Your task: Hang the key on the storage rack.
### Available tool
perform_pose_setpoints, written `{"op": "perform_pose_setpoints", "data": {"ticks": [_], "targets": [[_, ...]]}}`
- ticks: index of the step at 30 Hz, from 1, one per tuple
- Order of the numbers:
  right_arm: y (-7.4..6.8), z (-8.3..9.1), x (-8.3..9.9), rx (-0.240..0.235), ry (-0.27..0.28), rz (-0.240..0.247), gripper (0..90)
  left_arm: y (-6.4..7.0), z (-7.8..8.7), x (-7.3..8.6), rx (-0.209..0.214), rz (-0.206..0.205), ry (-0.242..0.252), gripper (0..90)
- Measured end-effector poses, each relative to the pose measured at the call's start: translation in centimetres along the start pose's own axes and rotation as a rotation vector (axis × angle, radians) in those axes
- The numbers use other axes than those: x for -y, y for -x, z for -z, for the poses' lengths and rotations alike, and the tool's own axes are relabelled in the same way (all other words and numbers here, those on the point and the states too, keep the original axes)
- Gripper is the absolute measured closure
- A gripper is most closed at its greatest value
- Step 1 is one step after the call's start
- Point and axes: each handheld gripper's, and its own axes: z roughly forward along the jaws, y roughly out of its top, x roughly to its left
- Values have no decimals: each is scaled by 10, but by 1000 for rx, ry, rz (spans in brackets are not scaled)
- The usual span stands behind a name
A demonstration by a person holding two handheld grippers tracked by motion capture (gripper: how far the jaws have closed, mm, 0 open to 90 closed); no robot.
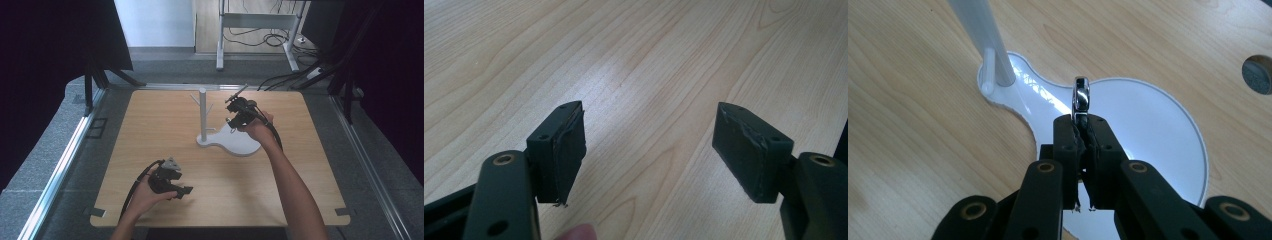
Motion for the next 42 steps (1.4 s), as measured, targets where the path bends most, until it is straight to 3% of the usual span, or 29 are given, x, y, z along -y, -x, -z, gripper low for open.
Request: {"op": "perform_pose_setpoints", "data": {"ticks": [15, 30, 42], "targets": [[-1, -8, -17, -2, 10, 9, 846, 1, -2, 0, 7, -8, -5, 299], [6, -11, -35, -12, 37, -15, 846, 1, -3, 0, 18, 1, -3, 299], [5, -21, -53, 9, 21, -22, 846, 0, -3, 1, 24, -5, -7, 299]]}}
